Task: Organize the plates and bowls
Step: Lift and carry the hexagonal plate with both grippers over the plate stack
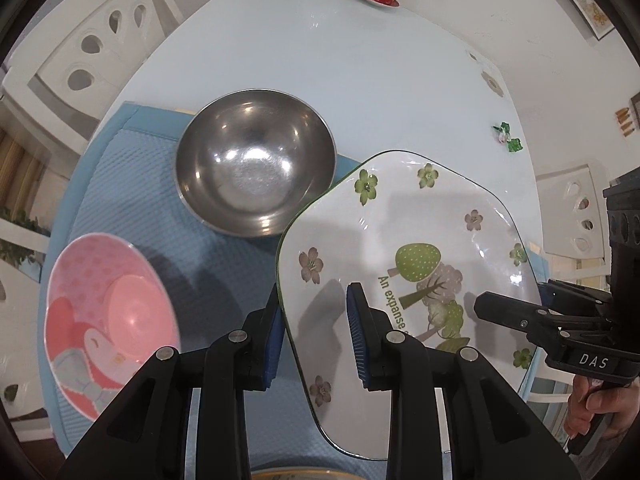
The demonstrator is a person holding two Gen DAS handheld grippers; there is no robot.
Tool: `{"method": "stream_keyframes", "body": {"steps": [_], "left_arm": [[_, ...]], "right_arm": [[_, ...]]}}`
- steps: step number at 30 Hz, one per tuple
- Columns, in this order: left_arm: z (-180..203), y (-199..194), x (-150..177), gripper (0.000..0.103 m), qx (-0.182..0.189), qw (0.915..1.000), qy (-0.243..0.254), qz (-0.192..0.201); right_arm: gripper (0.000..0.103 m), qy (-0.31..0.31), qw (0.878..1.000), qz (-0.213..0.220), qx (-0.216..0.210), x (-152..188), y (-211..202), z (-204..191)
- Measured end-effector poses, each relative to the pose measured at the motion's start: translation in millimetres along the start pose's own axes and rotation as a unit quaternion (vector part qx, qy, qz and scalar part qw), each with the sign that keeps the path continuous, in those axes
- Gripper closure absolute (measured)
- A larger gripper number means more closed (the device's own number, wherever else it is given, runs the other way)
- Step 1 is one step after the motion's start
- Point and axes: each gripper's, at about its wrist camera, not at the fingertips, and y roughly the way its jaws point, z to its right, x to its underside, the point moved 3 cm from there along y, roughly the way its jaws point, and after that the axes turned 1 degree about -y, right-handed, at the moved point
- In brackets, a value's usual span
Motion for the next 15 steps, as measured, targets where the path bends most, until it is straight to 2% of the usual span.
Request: {"method": "stream_keyframes", "body": {"steps": [15], "left_arm": [[-15,-36,42,0.078,0.014,0.9998,0.01,0.013]], "right_arm": [[0.058,-0.011,0.999,0.023,-0.021,43,-23,-43]]}}
